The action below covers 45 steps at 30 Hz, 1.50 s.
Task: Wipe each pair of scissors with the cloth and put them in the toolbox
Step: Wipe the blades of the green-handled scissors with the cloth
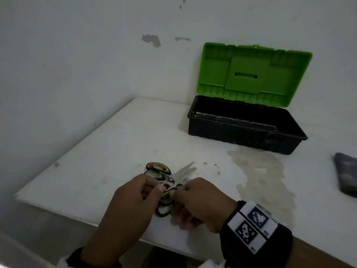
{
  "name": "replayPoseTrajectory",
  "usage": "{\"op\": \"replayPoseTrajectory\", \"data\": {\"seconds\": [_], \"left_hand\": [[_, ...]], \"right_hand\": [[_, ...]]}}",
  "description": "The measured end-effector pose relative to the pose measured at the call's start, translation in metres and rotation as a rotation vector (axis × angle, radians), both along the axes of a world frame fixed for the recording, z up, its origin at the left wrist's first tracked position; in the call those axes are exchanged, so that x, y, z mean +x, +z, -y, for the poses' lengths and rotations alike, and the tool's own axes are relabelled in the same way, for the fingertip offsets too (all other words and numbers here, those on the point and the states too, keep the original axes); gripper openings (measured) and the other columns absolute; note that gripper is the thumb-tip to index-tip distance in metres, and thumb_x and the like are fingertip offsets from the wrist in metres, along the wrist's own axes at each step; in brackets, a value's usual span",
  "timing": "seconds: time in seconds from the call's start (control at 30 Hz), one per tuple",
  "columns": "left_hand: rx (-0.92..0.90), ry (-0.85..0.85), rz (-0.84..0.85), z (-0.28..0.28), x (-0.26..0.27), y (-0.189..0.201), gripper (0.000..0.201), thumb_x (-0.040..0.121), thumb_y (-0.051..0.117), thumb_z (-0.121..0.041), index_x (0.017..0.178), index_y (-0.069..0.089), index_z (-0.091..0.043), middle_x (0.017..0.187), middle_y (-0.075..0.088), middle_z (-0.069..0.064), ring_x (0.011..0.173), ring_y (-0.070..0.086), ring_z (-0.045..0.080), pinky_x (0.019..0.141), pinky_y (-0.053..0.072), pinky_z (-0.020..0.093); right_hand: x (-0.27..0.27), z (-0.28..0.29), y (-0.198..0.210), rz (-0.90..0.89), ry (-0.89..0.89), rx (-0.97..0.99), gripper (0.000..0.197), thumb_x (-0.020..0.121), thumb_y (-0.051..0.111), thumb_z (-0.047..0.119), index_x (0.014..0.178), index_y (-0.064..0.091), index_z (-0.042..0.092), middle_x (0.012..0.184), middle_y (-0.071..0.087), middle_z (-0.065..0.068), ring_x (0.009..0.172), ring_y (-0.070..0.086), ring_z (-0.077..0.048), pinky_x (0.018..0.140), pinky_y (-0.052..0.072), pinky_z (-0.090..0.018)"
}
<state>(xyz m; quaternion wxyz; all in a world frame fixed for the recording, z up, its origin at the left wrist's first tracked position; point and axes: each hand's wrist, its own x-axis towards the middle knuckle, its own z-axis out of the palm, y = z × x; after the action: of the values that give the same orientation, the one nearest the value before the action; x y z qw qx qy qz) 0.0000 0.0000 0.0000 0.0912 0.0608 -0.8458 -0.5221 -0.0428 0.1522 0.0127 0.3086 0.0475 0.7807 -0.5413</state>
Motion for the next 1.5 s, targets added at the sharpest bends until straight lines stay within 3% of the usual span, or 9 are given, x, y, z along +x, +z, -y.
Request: {"op": "replayPoseTrajectory", "data": {"seconds": [0.27,0.43,0.9,1.0,1.2,1.27,1.33,1.4,1.5], "left_hand": [[0.263,-0.047,-0.095,-0.021,-0.001,0.015,0.002,0.089,0.065,-0.015,0.091,0.065,-0.016,0.078,0.071,0.001,0.067,0.070,0.012,0.065,0.060,0.032],[0.439,-0.034,-0.052,-0.054,-0.014,0.025,0.021,0.089,0.061,-0.032,0.107,0.058,-0.020,0.082,0.073,-0.001,0.072,0.071,0.015,0.068,0.057,0.037],[0.597,0.152,-0.143,-0.220,-0.026,0.035,0.034,0.101,0.034,-0.046,0.079,0.060,-0.041,0.063,0.065,-0.003,0.074,0.067,0.023,0.066,0.056,0.046],[0.640,0.120,-0.121,-0.246,-0.033,0.032,0.035,0.101,0.034,-0.046,0.079,0.060,-0.038,0.062,0.063,0.000,0.072,0.063,0.024,0.050,0.046,0.036],[0.645,0.020,-0.038,-0.286,-0.045,0.029,0.033,0.101,0.036,-0.049,0.086,0.060,-0.032,0.061,0.060,-0.006,0.061,0.059,0.009,0.058,0.039,0.032],[0.628,-0.006,-0.034,-0.298,-0.048,0.027,0.033,0.101,0.036,-0.048,0.088,0.061,-0.032,0.061,0.061,-0.007,0.055,0.057,0.005,0.057,0.039,0.031],[0.629,-0.026,-0.033,-0.311,-0.053,0.025,0.031,0.102,0.036,-0.046,0.090,0.060,-0.029,0.061,0.062,-0.008,0.056,0.055,0.009,0.054,0.038,0.030],[0.626,-0.039,-0.040,-0.323,-0.058,0.024,0.031,0.102,0.036,-0.044,0.092,0.059,-0.026,0.060,0.061,-0.009,0.054,0.055,0.004,0.051,0.035,0.027],[0.619,-0.056,-0.040,-0.338,-0.065,0.023,0.032,0.103,0.036,-0.043,0.094,0.057,-0.022,0.059,0.059,-0.011,0.049,0.053,-0.001,0.050,0.035,0.026]], "right_hand": [[0.014,-0.032,0.019,-0.218,-0.145,-0.135,0.022,0.096,0.063,0.017,0.089,0.069,-0.003,0.069,0.069,-0.008,0.051,0.058,-0.018,0.044,0.040,-0.025],[0.031,-0.074,0.046,-0.430,-0.133,-0.061,0.012,0.093,0.067,0.021,0.087,0.070,0.011,0.069,0.073,-0.006,0.054,0.061,-0.014,0.048,0.047,-0.028],[0.064,-0.182,0.043,-0.495,-0.262,-0.003,0.003,0.088,0.073,0.023,0.088,0.070,0.022,0.071,0.075,-0.003,0.056,0.066,-0.009,0.053,0.047,-0.016],[0.065,-0.228,0.044,-0.507,-0.336,0.104,0.011,0.086,0.074,0.033,0.088,0.069,0.023,0.072,0.075,-0.001,0.057,0.069,-0.012,0.056,0.049,-0.020],[0.055,-0.353,0.039,-0.493,-0.442,0.588,0.037,0.088,0.065,0.048,0.080,0.069,0.012,0.070,0.068,0.000,0.067,0.064,-0.013,0.065,0.048,-0.026],[0.043,-0.384,0.034,-0.454,-0.438,0.637,0.052,0.092,0.063,0.043,0.066,0.054,-0.001,0.063,0.049,-0.010,0.058,0.049,-0.022,0.057,0.038,-0.032],[0.026,-0.406,0.029,-0.401,-0.391,0.765,0.052,0.095,0.060,0.038,0.057,0.039,0.010,0.060,0.035,-0.007,0.055,0.039,-0.018,0.052,0.026,-0.028],[0.009,-0.419,0.028,-0.355,-0.343,0.871,0.040,0.097,0.058,0.035,0.064,0.049,0.012,0.068,0.048,-0.005,0.068,0.053,-0.021,0.058,0.035,-0.028],[-0.012,-0.426,0.027,-0.342,-0.236,0.942,0.030,0.099,0.055,0.028,0.121,0.061,0.009,0.125,0.061,-0.012,0.118,0.056,-0.028,0.094,0.044,-0.032]]}}
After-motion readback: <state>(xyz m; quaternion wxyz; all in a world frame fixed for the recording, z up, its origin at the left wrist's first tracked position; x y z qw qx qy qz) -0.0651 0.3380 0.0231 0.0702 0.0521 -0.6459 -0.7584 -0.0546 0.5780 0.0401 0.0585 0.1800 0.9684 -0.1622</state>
